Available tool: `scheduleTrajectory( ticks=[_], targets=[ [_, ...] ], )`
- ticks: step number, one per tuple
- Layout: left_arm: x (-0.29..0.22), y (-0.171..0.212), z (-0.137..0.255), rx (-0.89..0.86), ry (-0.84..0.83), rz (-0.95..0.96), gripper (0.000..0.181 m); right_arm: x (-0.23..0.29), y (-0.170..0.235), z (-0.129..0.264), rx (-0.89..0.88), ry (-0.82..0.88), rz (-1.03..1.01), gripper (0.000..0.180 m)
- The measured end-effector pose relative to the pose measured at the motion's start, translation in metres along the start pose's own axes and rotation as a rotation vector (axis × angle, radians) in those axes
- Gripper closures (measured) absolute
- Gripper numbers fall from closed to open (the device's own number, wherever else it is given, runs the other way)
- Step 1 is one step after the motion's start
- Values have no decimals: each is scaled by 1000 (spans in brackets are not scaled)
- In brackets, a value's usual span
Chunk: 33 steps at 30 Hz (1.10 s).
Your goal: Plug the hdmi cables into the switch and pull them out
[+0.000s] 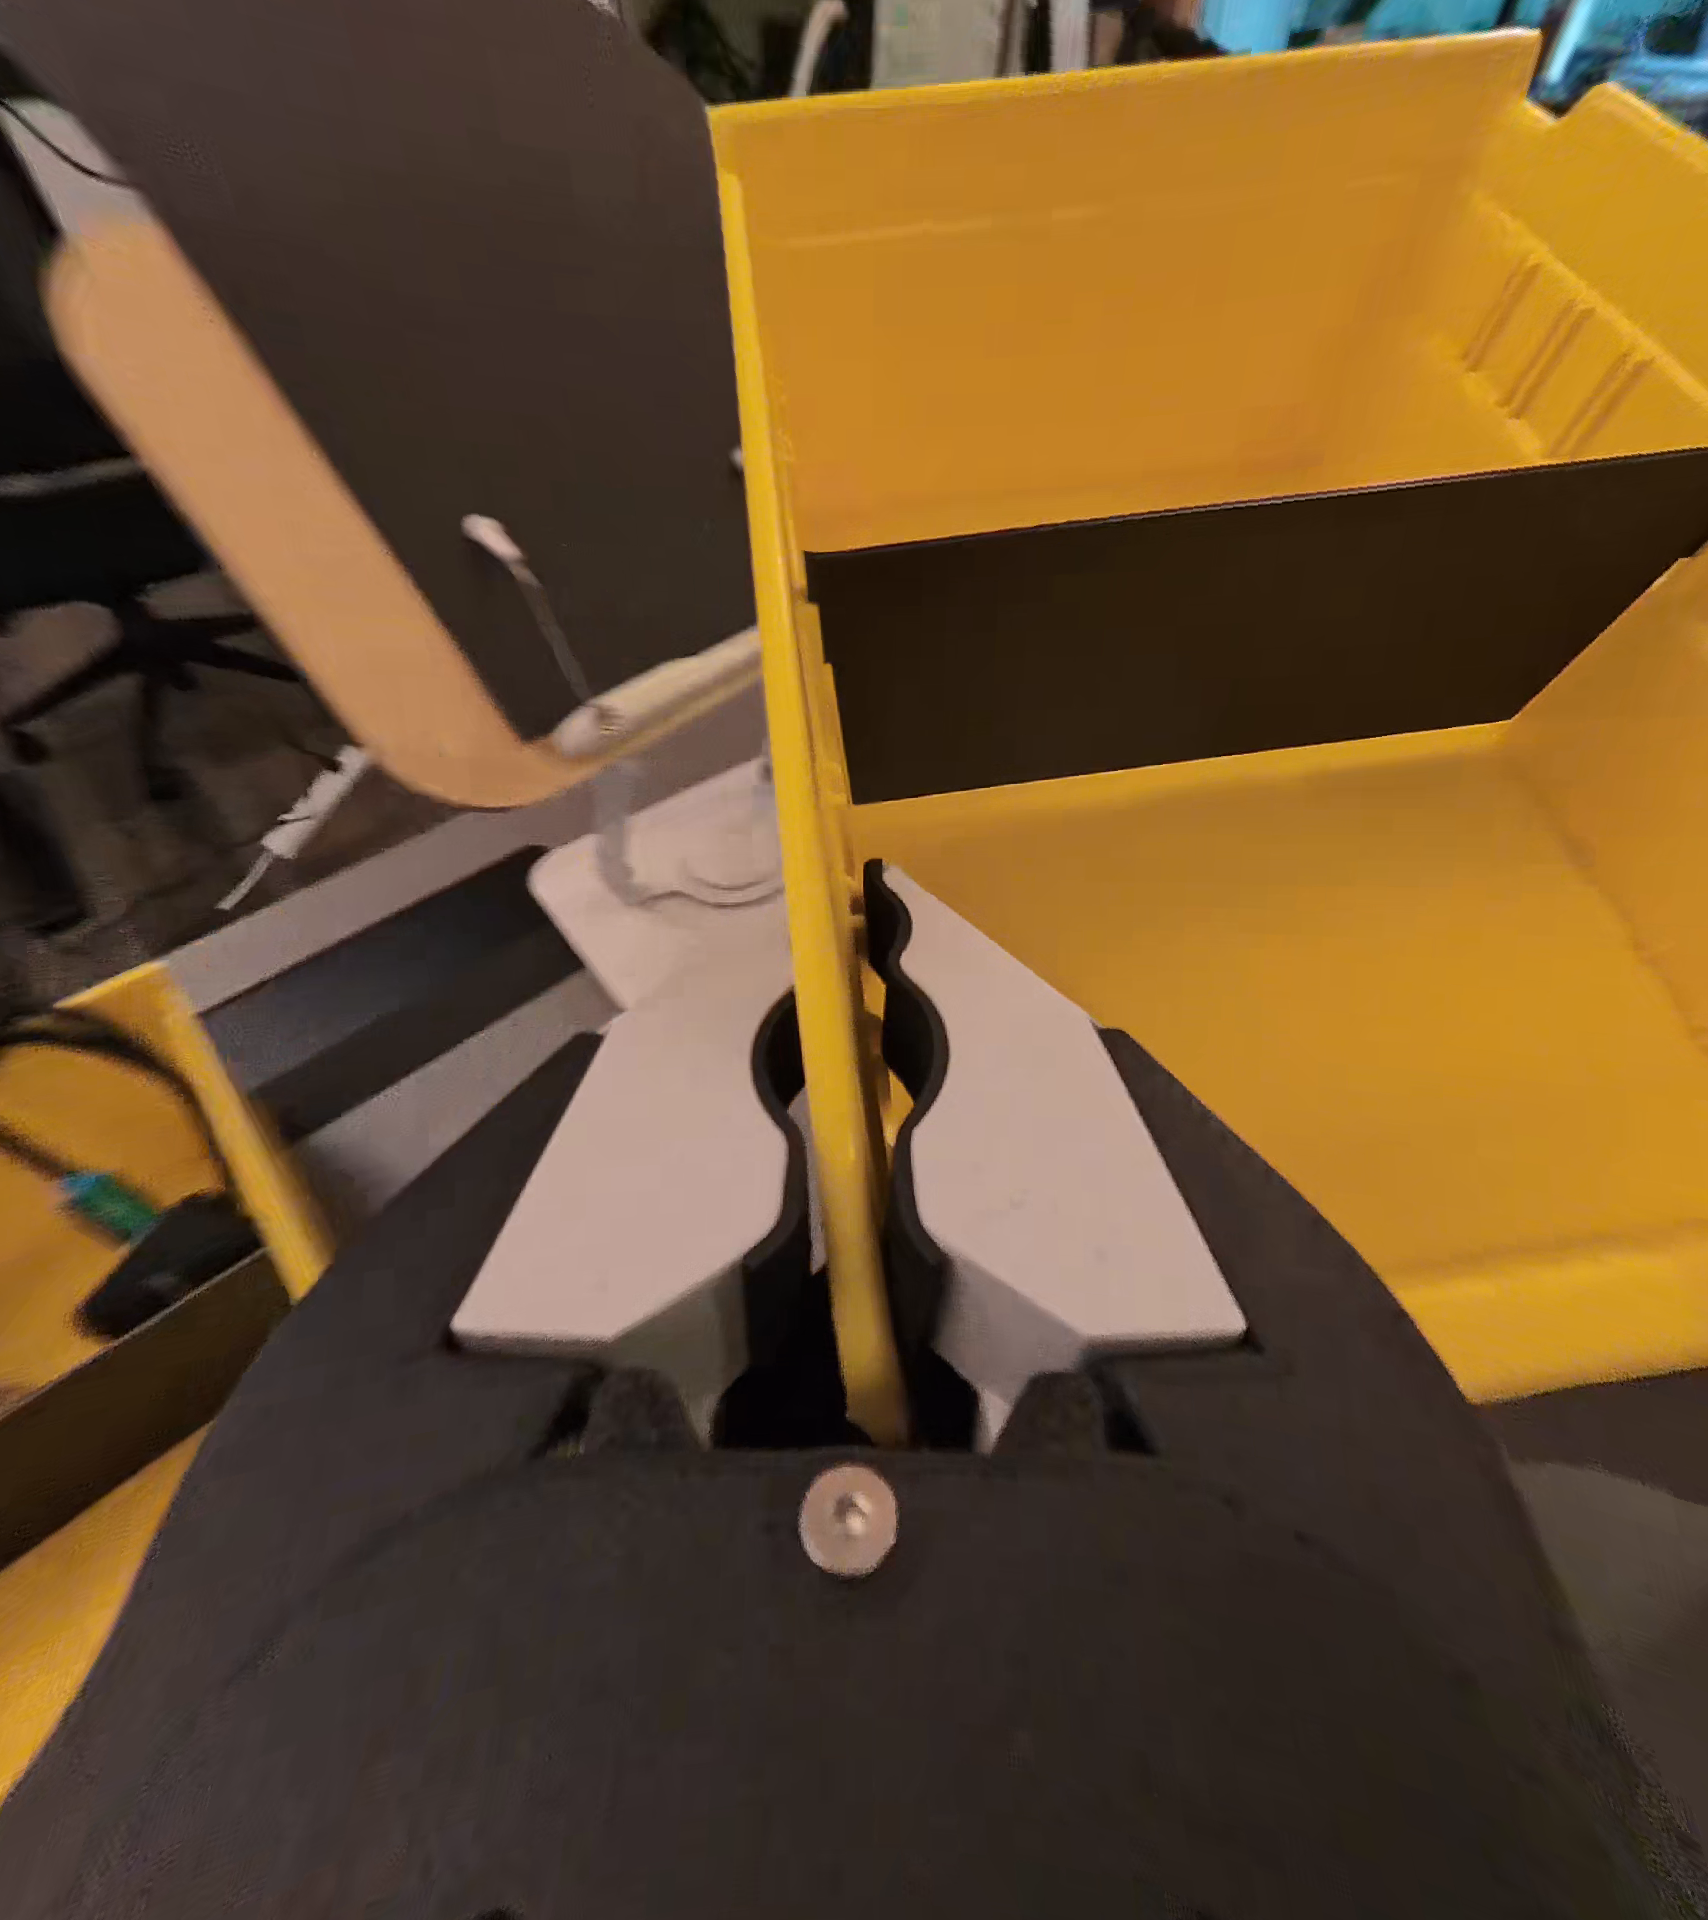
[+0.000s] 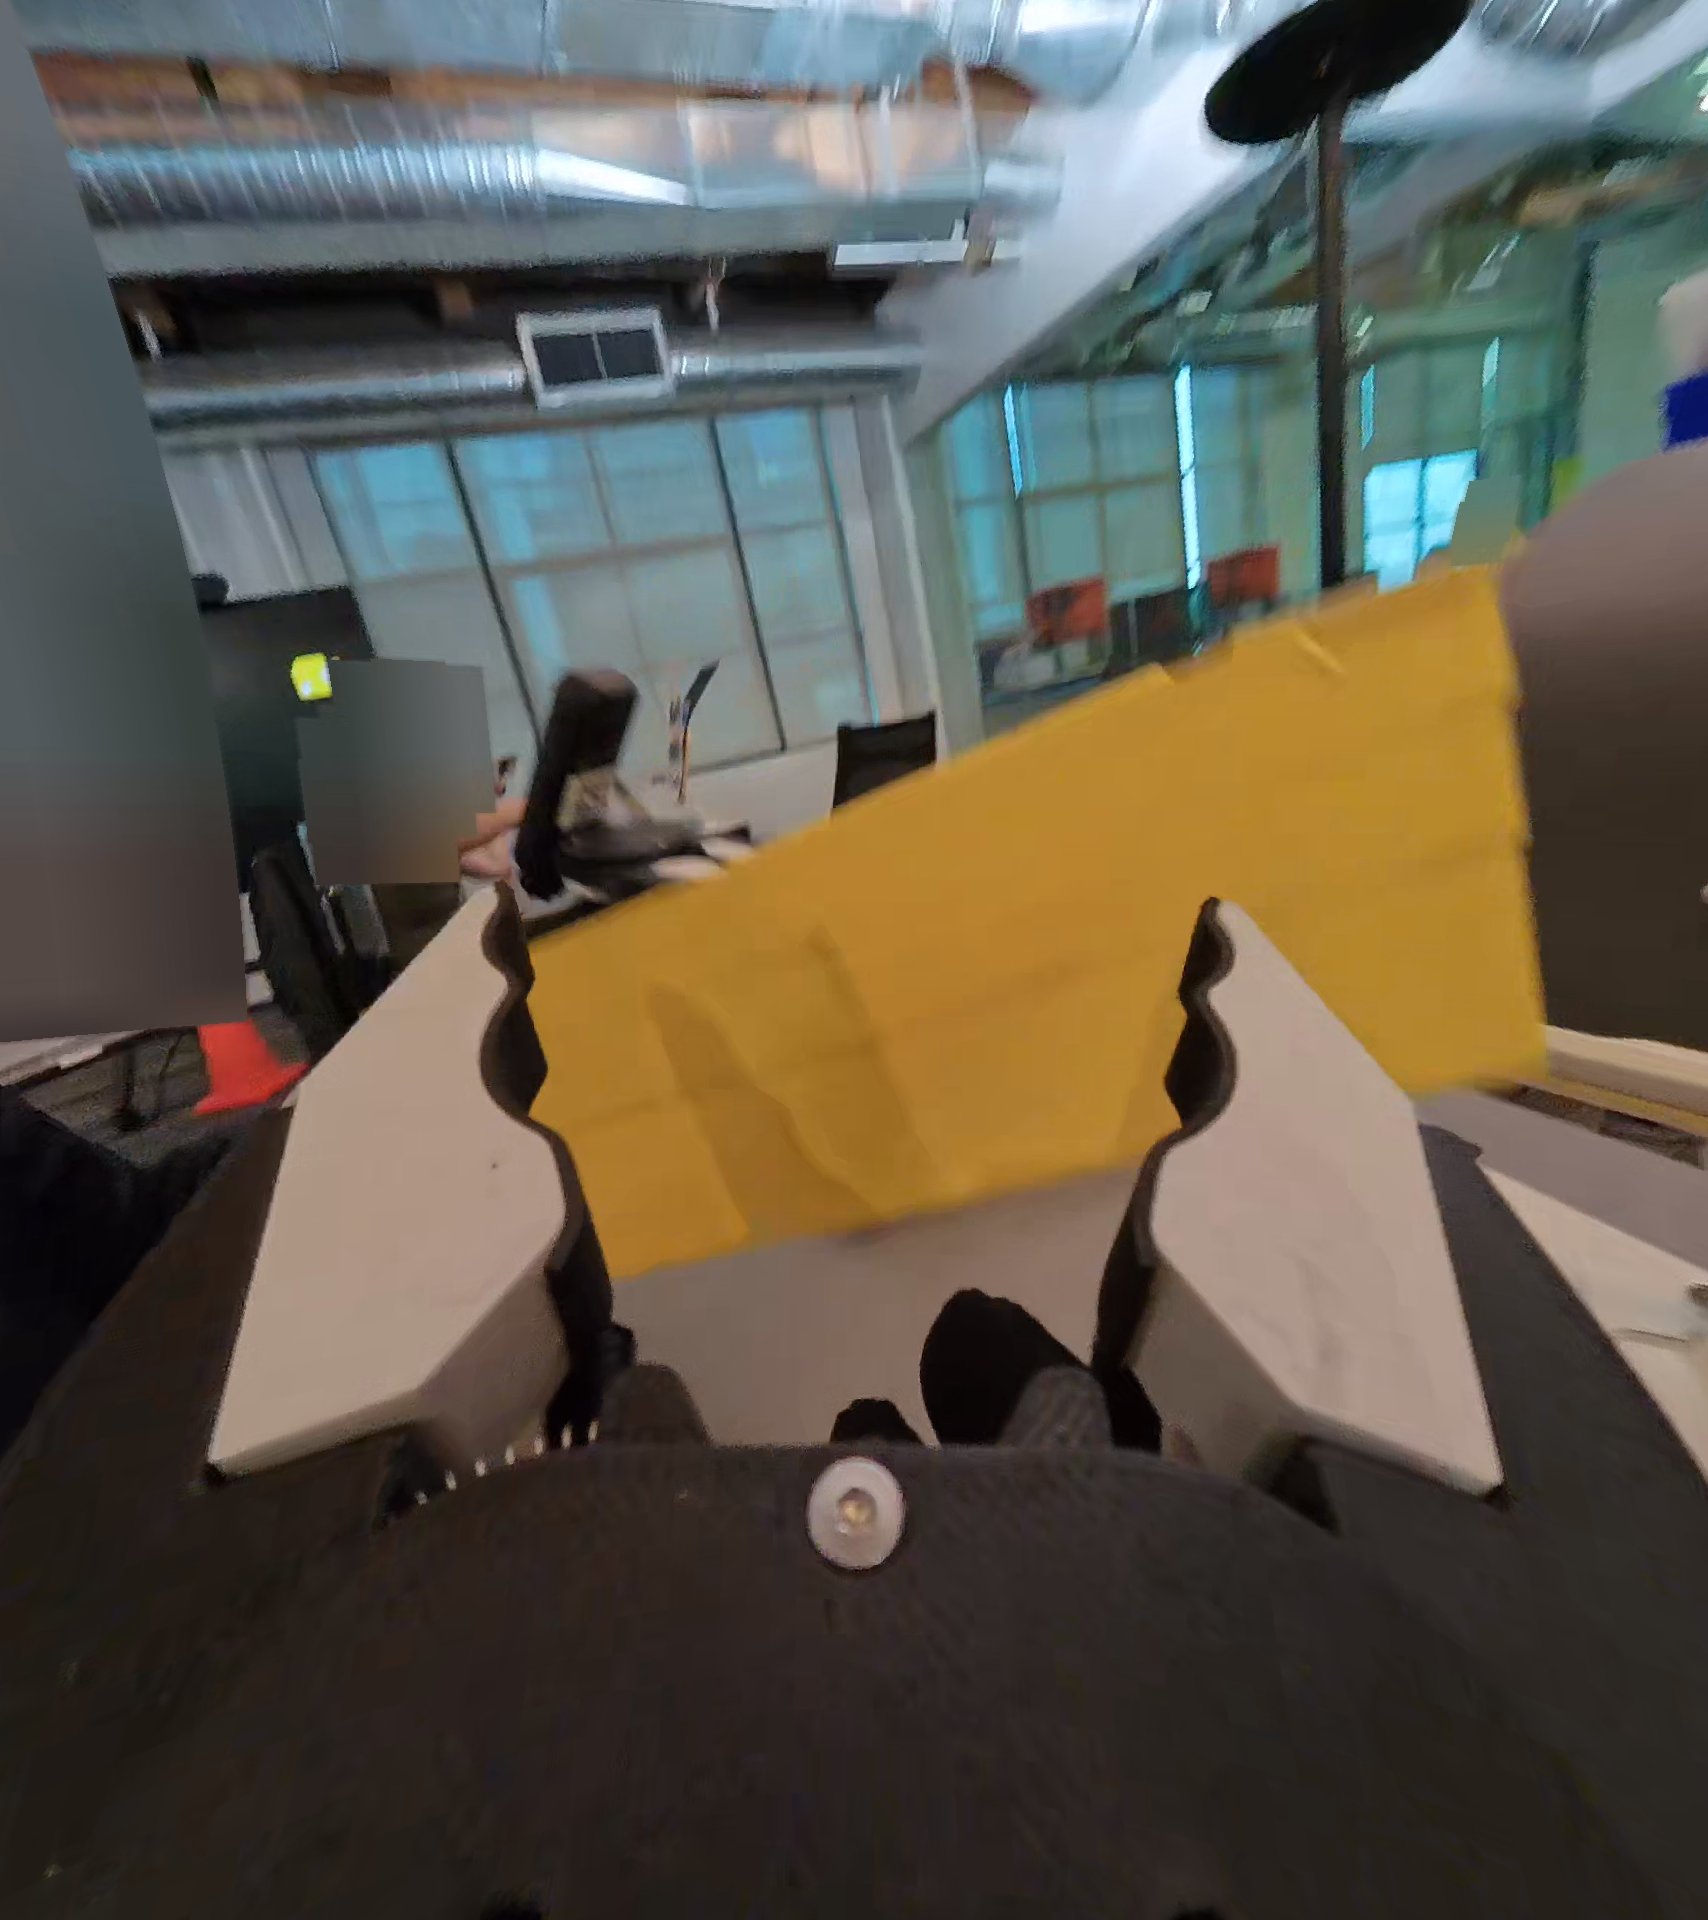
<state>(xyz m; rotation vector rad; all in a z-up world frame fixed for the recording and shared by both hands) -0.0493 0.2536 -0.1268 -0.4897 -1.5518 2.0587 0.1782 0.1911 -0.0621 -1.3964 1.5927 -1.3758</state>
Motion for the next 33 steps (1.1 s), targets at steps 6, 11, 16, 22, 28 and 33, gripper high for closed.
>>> scheduleTrajectory(
  ticks=[6,11,16,22,28,33],
  targets=[
    [-85,38,-114,123,147,4,178,-6,6,73,-59,221,26,49],
    [-141,60,-183,189,230,12,178,-46,36,110,-16,390,-42,47],
    [-166,77,-233,235,205,-4,178,-97,55,148,19,530,-125,47],
    [-189,93,-271,262,196,-7,171,-138,71,178,67,623,-144,45],
    [-213,98,-294,219,235,48,149,-176,79,202,145,678,-140,45],
    [-239,95,-309,213,249,56,121,-222,87,226,247,707,-187,49]
  ],
)
Point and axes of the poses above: each gripper's, where its closed fingertips meet, z back along the fingers, y out of its underside, x = y × z across the jaws, the point moved 1 cm from there along z, back along the fingers, and after that the axes turned 3 degrees about -y, right-handed, at the moved point
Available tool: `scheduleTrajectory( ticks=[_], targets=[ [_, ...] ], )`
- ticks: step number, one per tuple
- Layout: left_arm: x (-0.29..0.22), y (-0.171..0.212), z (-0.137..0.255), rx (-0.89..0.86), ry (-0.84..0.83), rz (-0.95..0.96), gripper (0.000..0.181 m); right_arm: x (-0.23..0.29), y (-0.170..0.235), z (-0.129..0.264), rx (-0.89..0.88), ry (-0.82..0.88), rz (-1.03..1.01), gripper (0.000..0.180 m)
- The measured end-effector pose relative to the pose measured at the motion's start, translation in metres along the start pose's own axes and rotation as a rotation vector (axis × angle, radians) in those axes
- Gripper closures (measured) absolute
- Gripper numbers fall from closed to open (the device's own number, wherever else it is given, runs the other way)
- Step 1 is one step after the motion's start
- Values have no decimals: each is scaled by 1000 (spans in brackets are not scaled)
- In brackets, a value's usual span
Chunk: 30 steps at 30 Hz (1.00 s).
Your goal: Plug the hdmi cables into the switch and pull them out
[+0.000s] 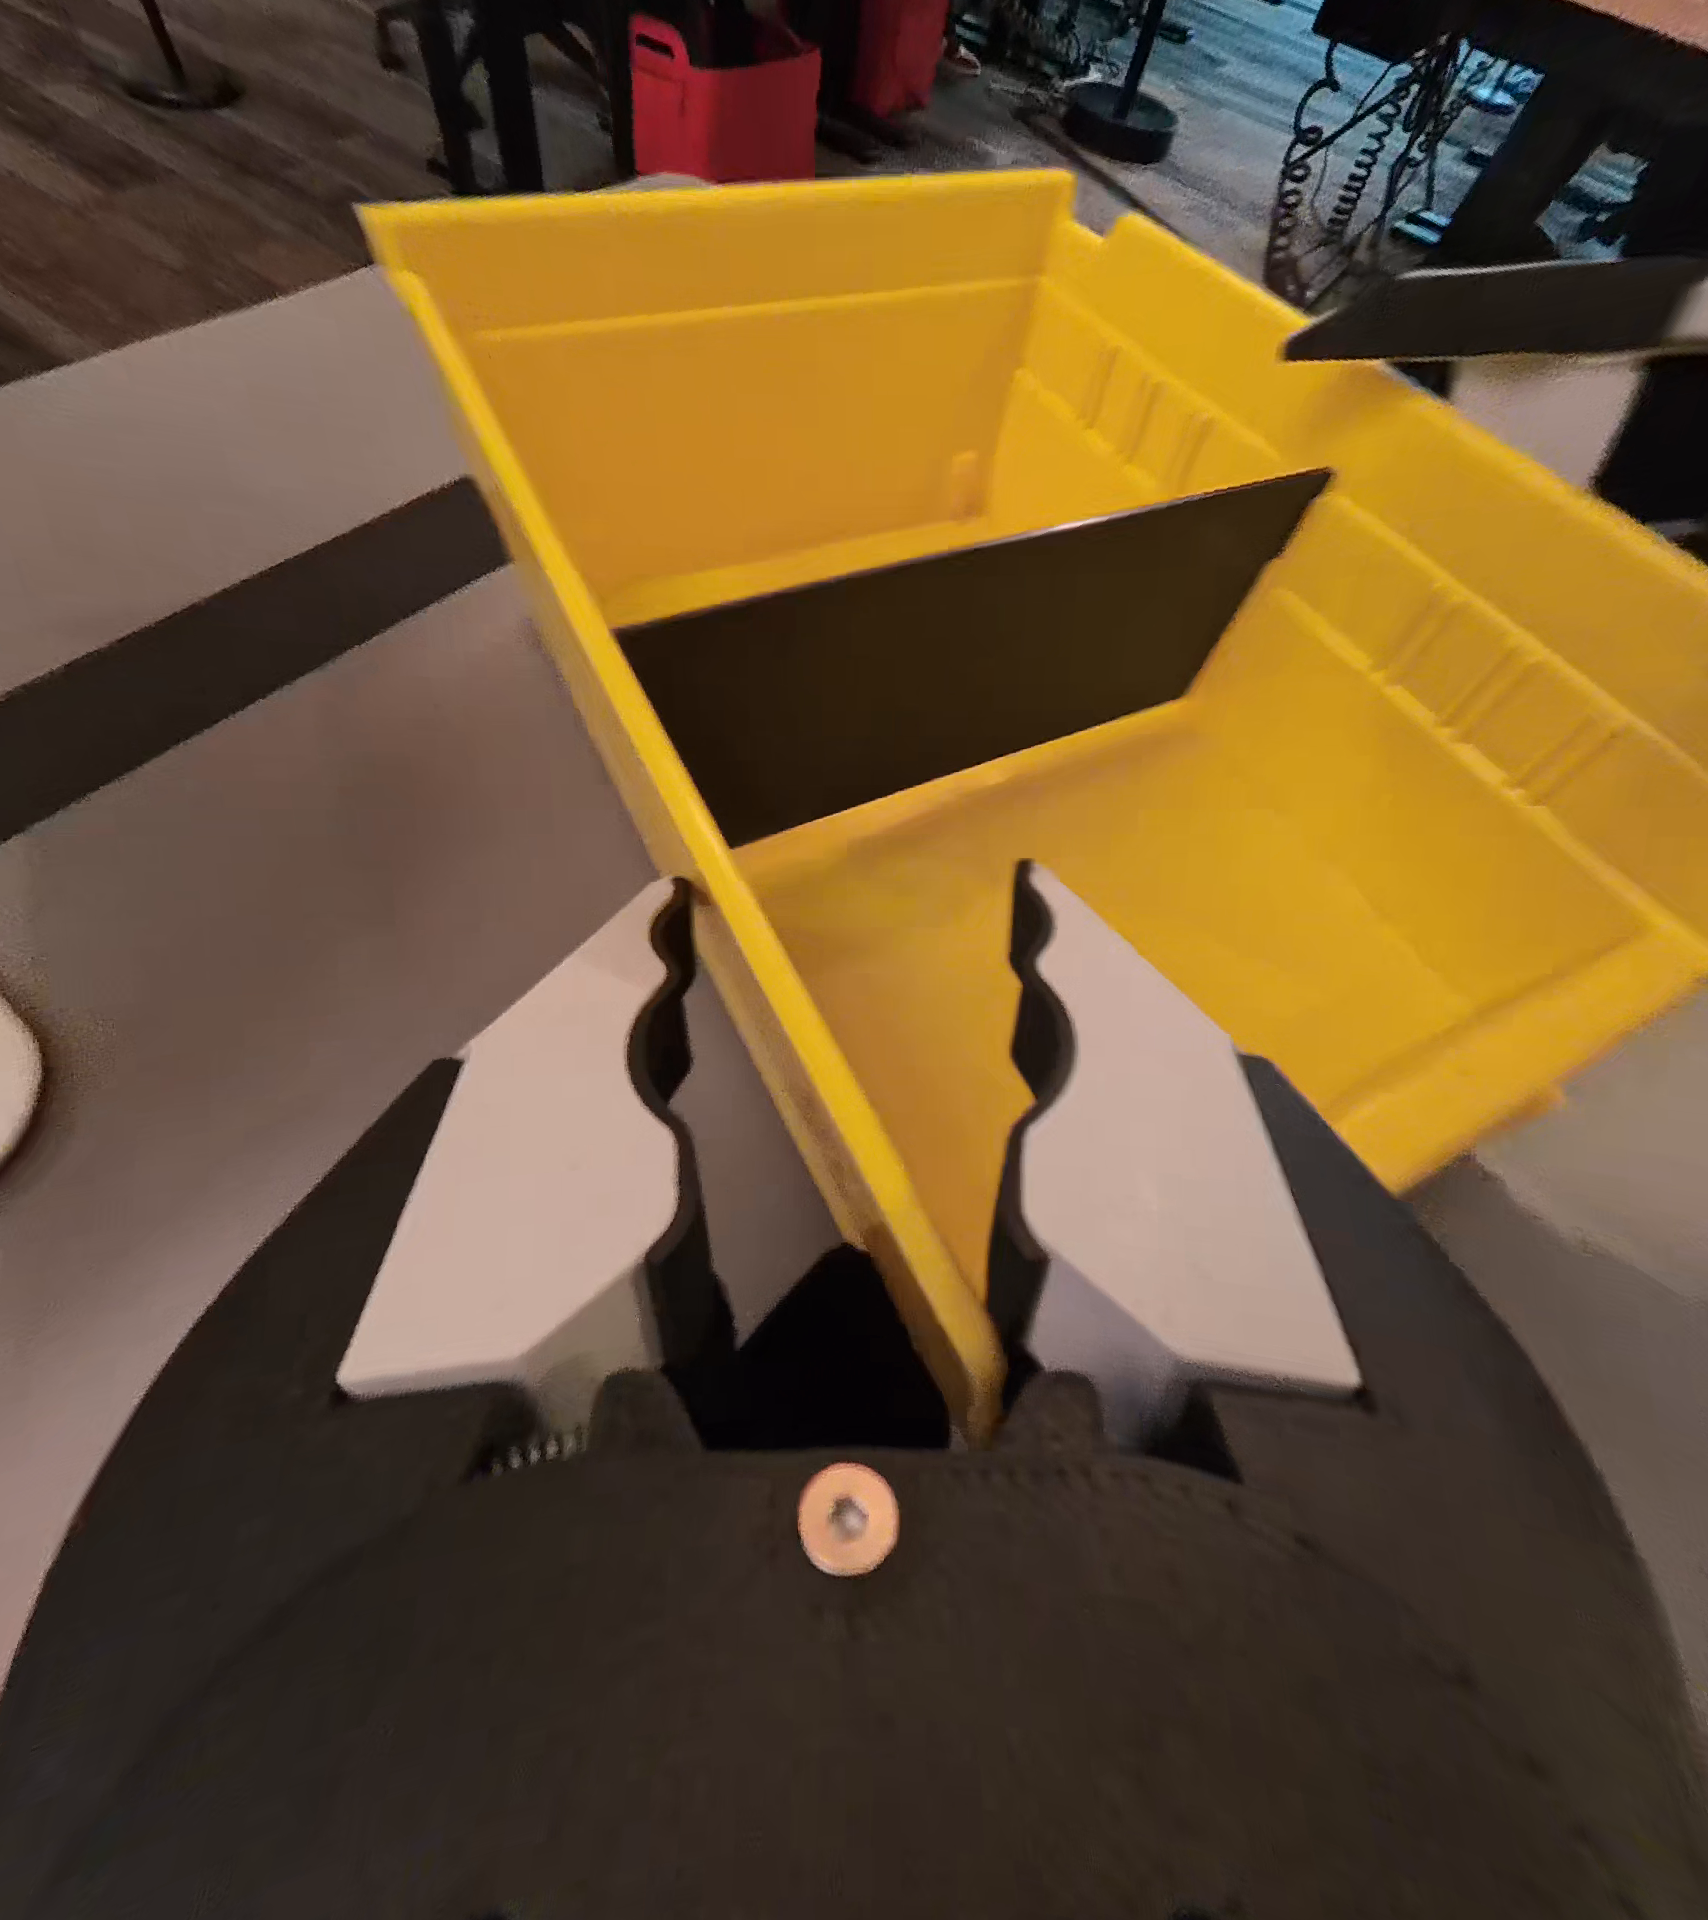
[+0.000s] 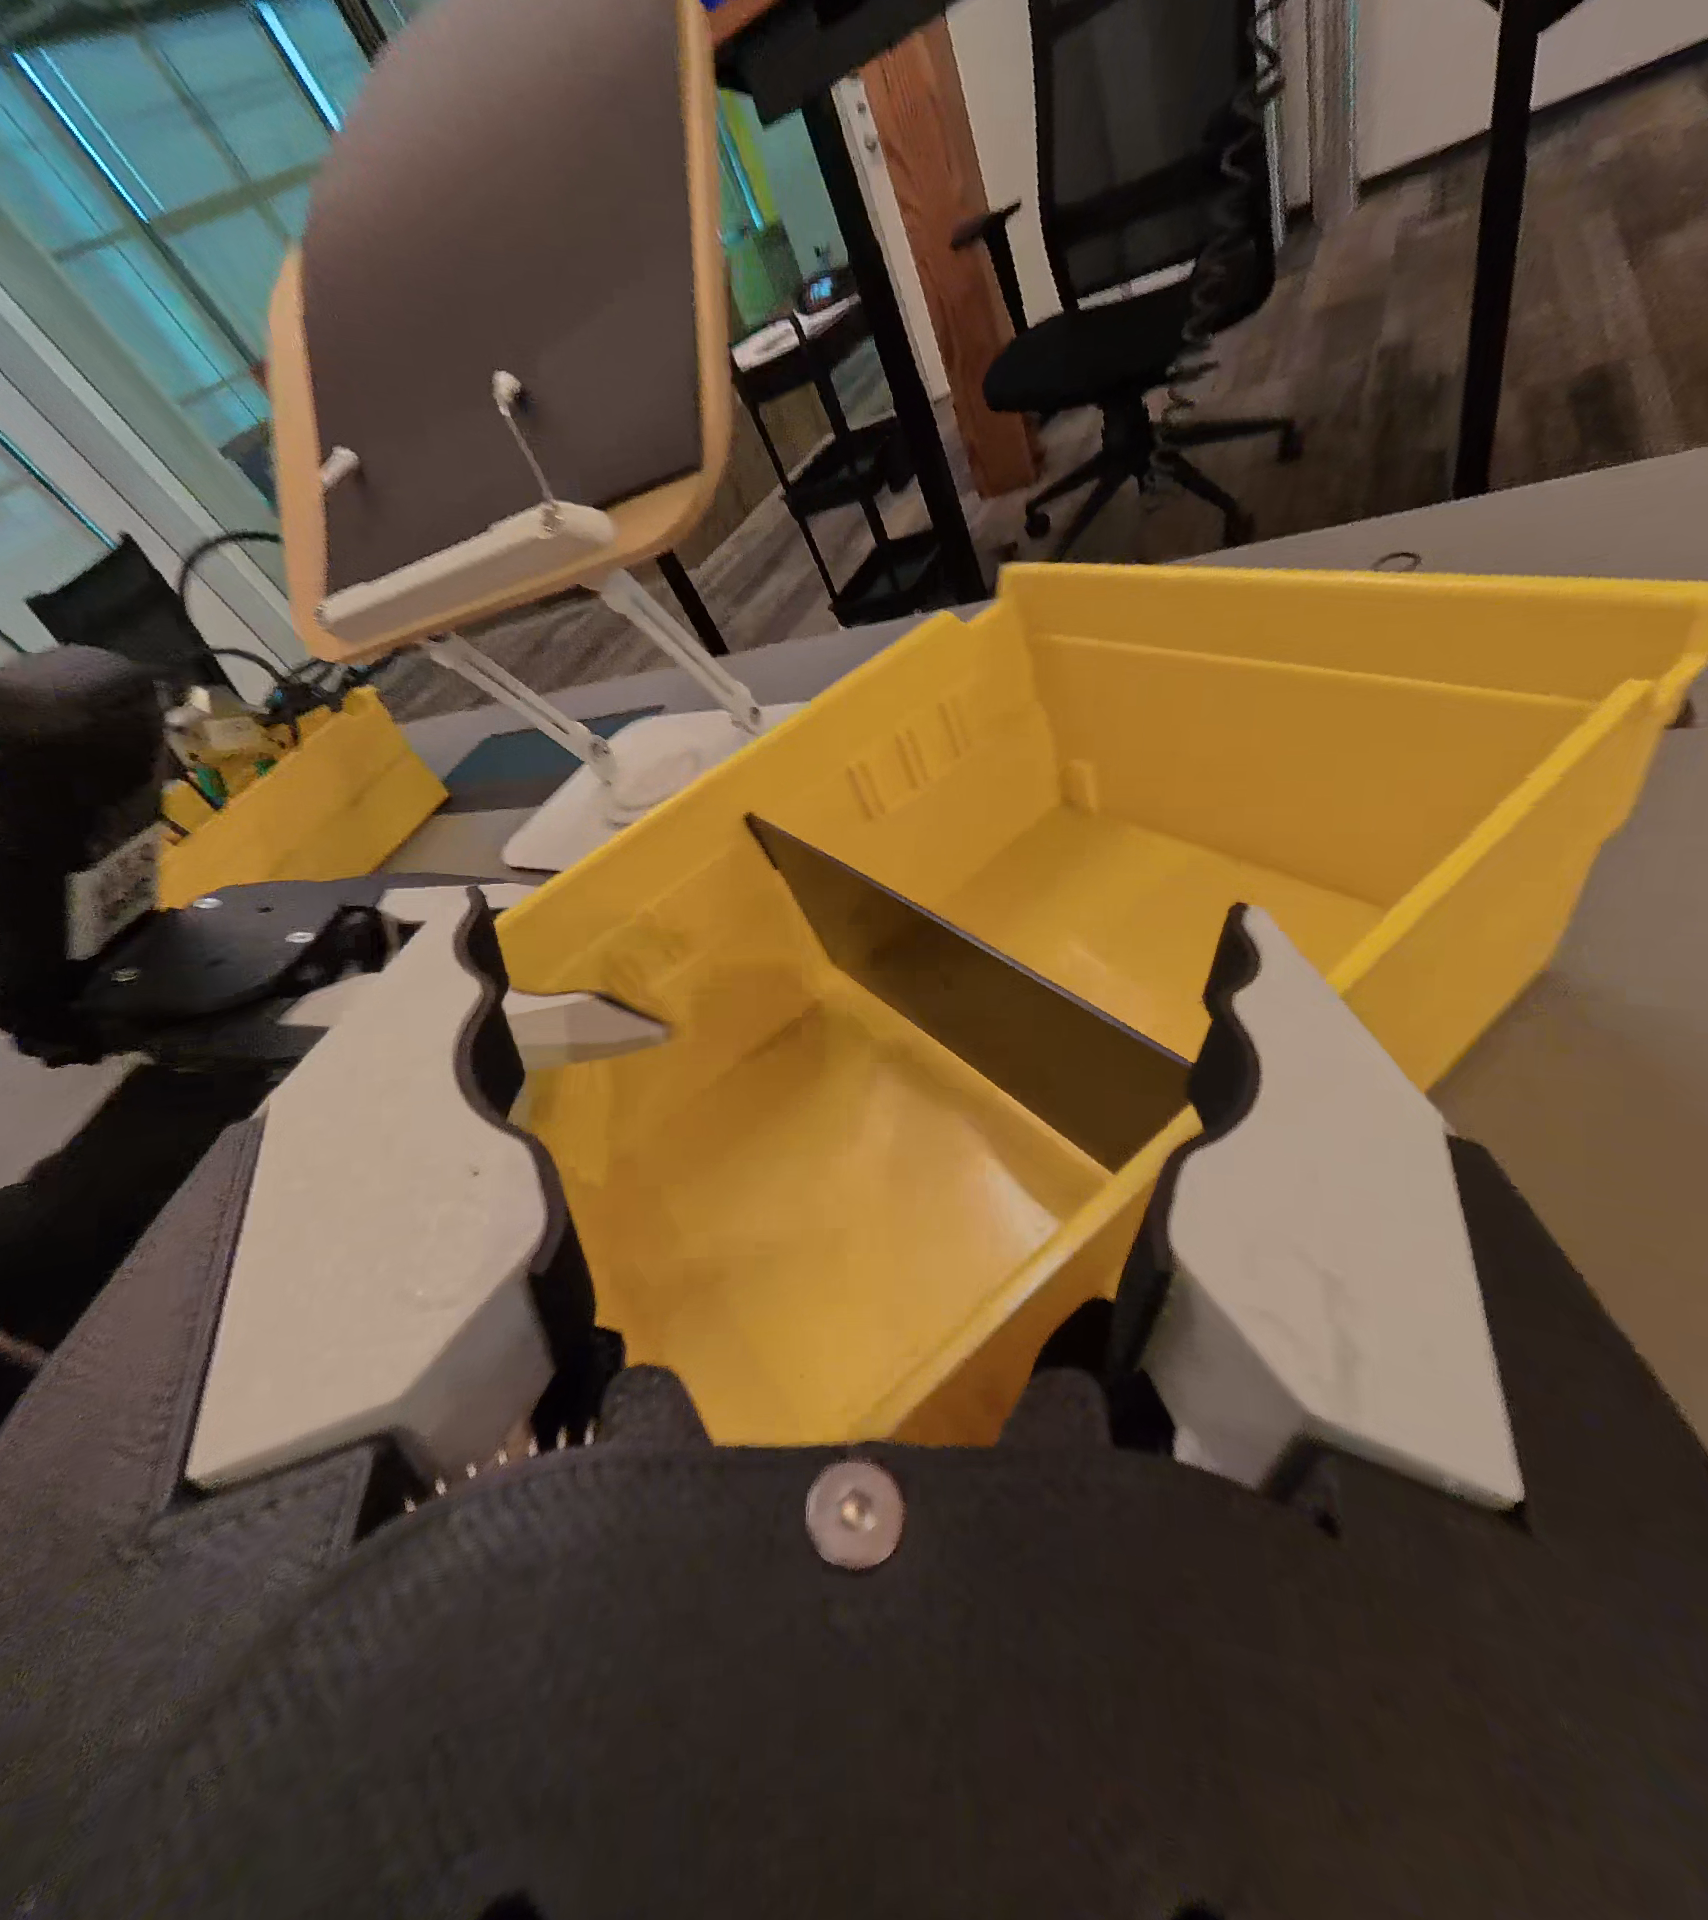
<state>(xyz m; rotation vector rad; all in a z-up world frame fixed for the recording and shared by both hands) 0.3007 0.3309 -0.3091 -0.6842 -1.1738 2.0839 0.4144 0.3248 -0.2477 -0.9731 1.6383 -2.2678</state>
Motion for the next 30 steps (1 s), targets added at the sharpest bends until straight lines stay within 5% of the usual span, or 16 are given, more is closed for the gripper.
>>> scheduleTrajectory(
  ticks=[4,16,26,30],
  targets=[
    [-21,-3,-21,13,73,69,89,-41,-2,-13,85,38,62,58],
    [-48,-38,-74,-52,127,213,53,-138,-43,-40,178,29,114,98],
    [-56,-55,-93,-130,207,290,34,-172,-64,-56,171,-11,149,97],
    [-45,-63,-65,-181,228,315,35,-182,-90,-35,110,191,311,68]
  ],
)
Point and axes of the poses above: each gripper's, where its closed fingertips meet, z back along the fingers, y out of its underside, x = y × z across the jaws, the point moved 1 cm from there along z, back along the fingers, and after that the axes turned 3 degrees about -y, right-handed, at the moved point
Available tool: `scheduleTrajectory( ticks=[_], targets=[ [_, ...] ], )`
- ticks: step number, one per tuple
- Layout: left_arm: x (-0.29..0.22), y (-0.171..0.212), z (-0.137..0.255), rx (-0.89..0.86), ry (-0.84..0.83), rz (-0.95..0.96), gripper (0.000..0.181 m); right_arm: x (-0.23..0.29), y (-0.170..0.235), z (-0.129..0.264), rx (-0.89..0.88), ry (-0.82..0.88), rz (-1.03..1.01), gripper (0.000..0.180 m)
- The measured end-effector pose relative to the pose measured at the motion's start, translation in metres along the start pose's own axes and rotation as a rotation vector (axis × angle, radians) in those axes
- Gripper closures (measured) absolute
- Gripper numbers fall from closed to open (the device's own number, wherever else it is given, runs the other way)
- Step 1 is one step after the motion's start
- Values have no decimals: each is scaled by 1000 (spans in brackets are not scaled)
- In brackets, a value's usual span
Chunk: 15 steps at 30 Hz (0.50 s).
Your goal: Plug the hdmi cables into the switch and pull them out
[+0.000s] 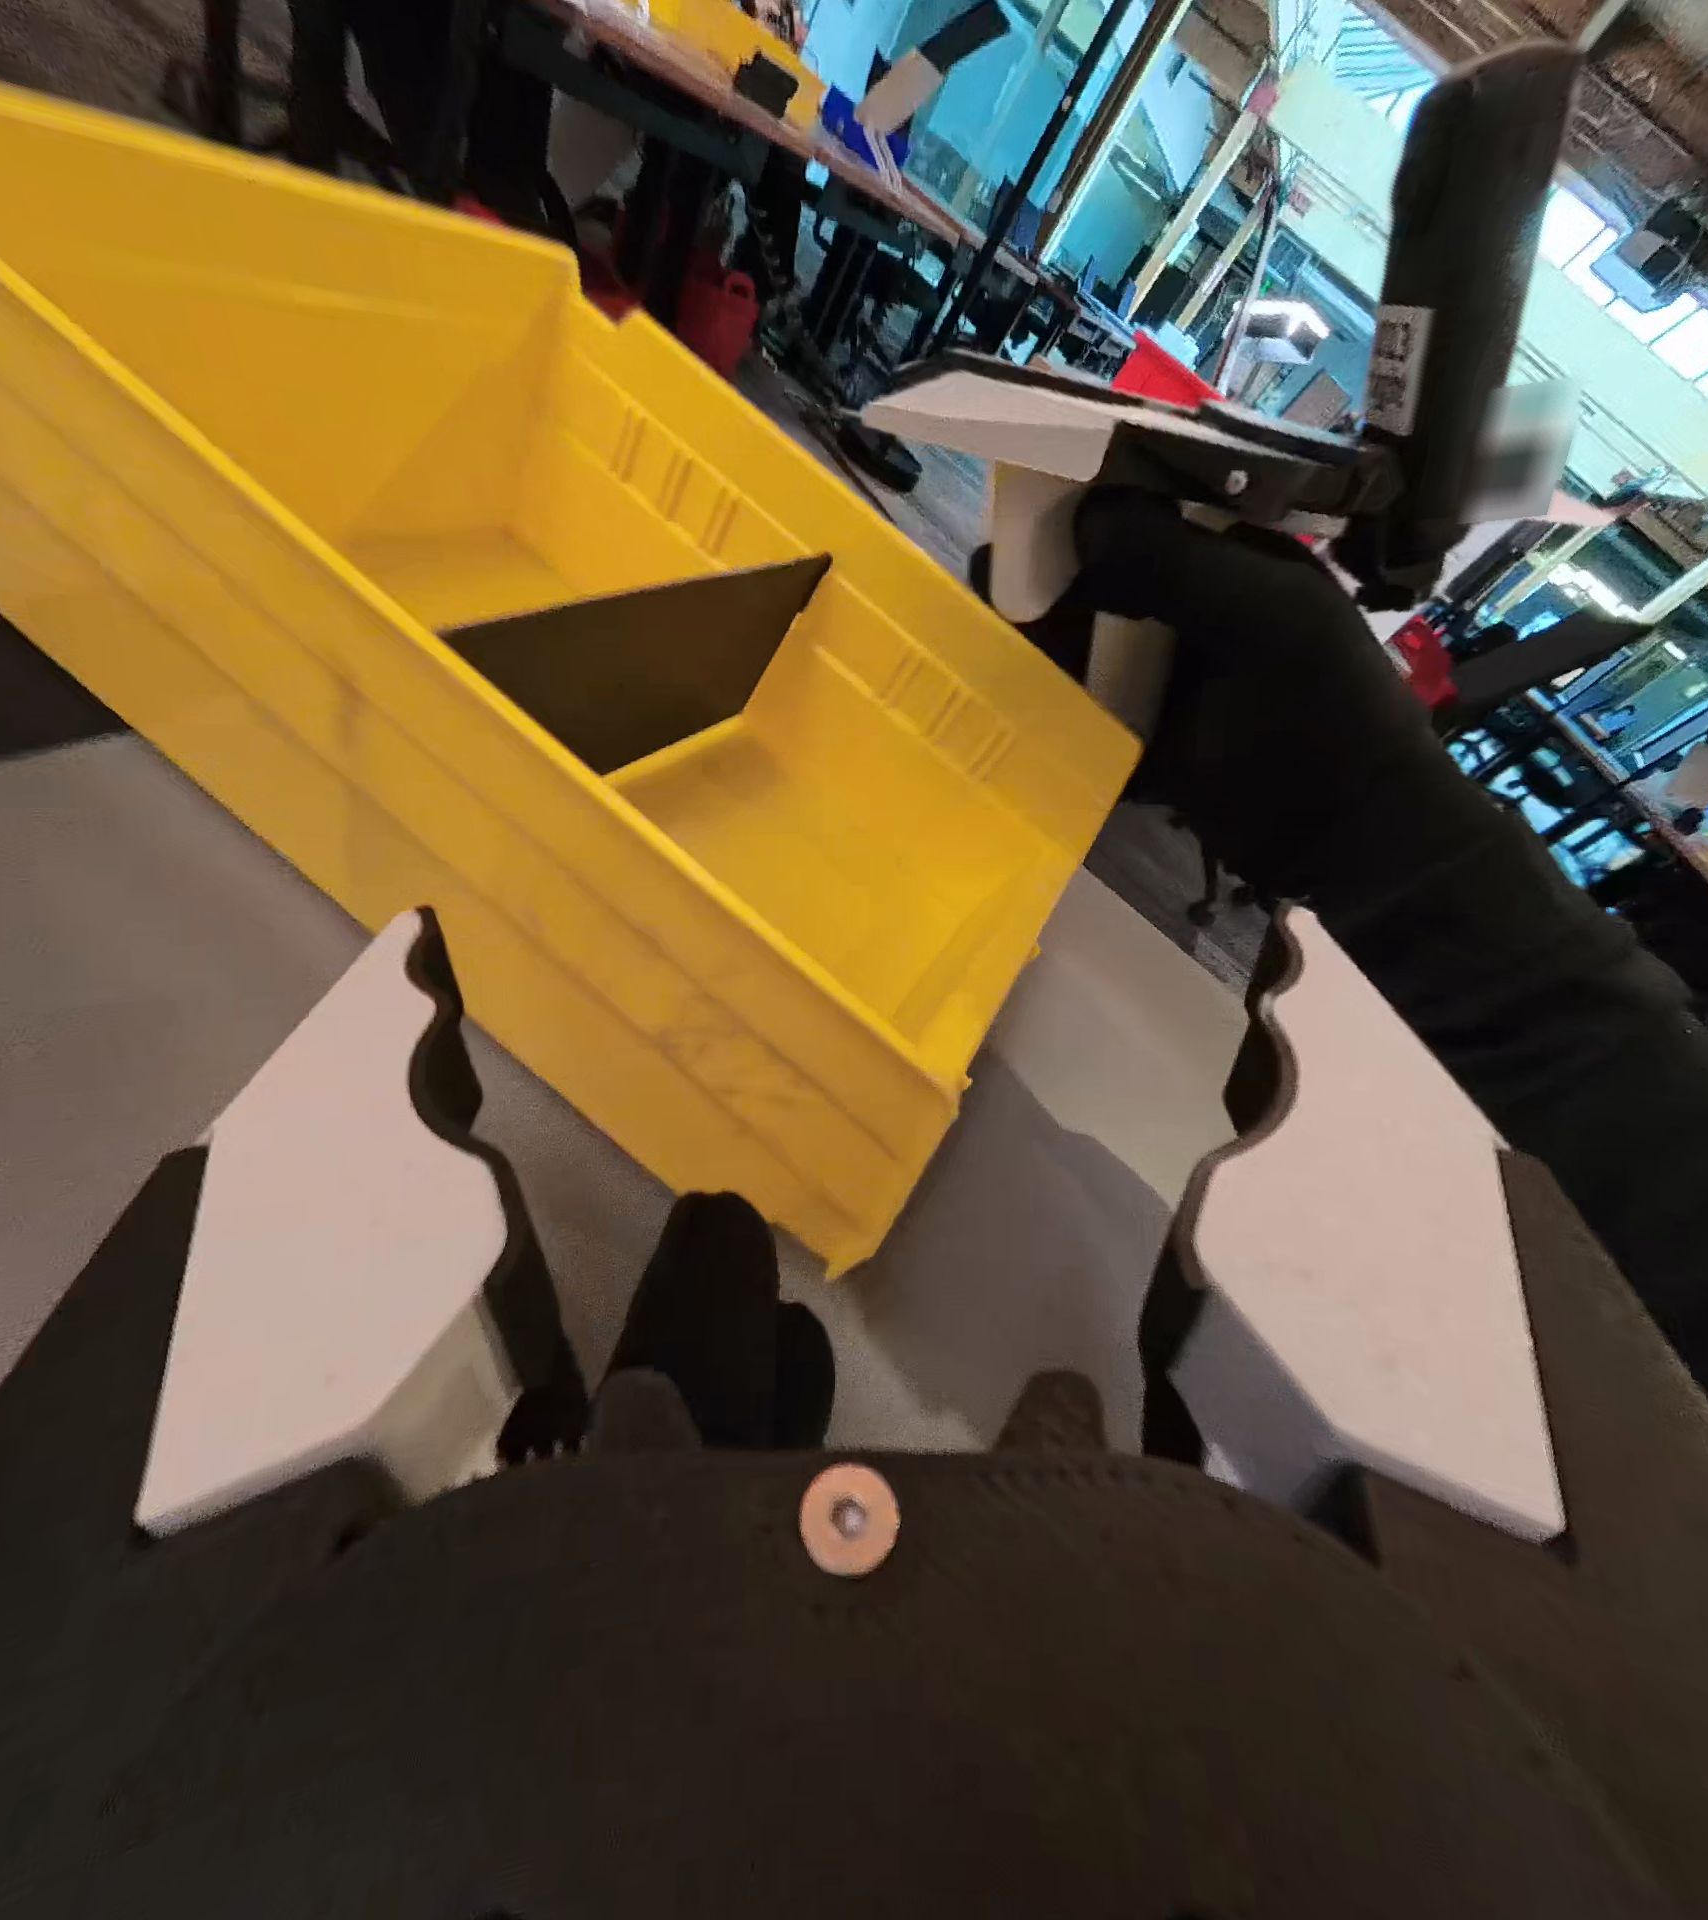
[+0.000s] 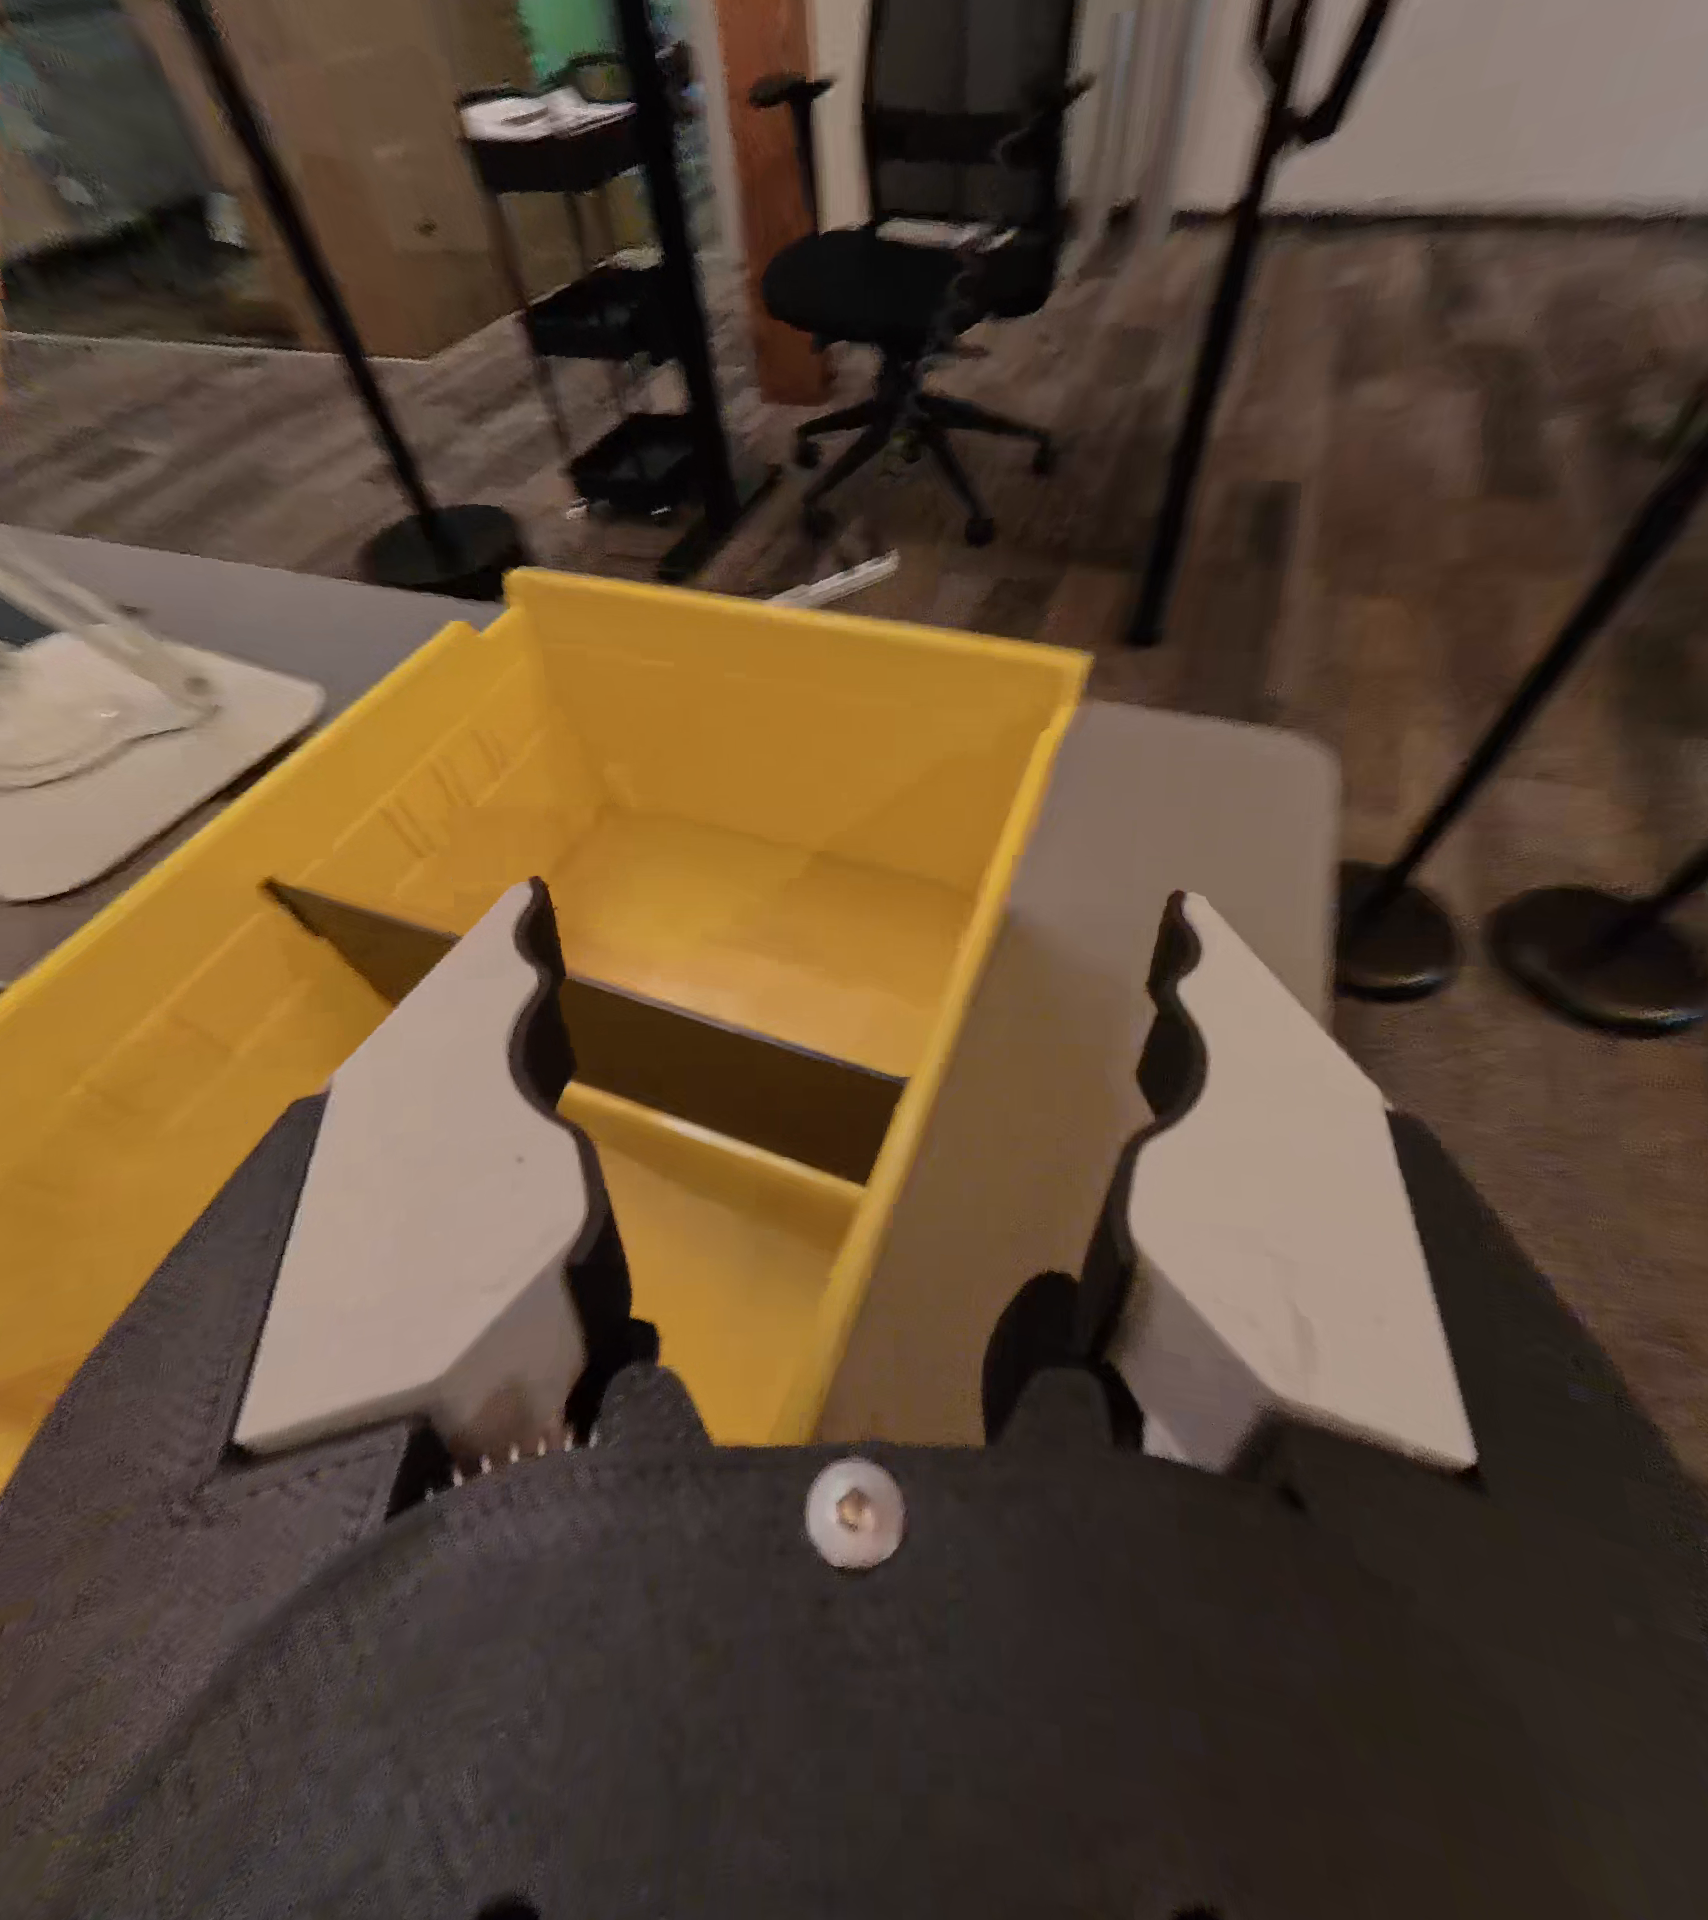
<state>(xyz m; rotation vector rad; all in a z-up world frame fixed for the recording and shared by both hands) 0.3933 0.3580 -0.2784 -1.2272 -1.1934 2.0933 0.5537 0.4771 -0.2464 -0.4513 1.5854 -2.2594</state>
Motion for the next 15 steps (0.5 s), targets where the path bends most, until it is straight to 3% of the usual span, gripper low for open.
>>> scheduleTrajectory(
  ticks=[5,9,15],
  targets=[
    [5,-20,70,-46,-18,-95,39,36,-55,49,-146,131,200,68],
    [15,-27,139,-41,-72,-220,48,136,-82,50,-163,-62,277,77],
    [69,-19,257,0,-299,-397,57,304,-96,33,-201,-352,351,81]
  ],
)
Point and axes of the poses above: each gripper's, where its closed fingertips meet, z back along the fingers, y out of its underside, x = y × z across the jaws, the point moved 1 cm from there along z, back along the fingers, and after that the axes turned 3 degrees about -y, right-handed, at the moved point
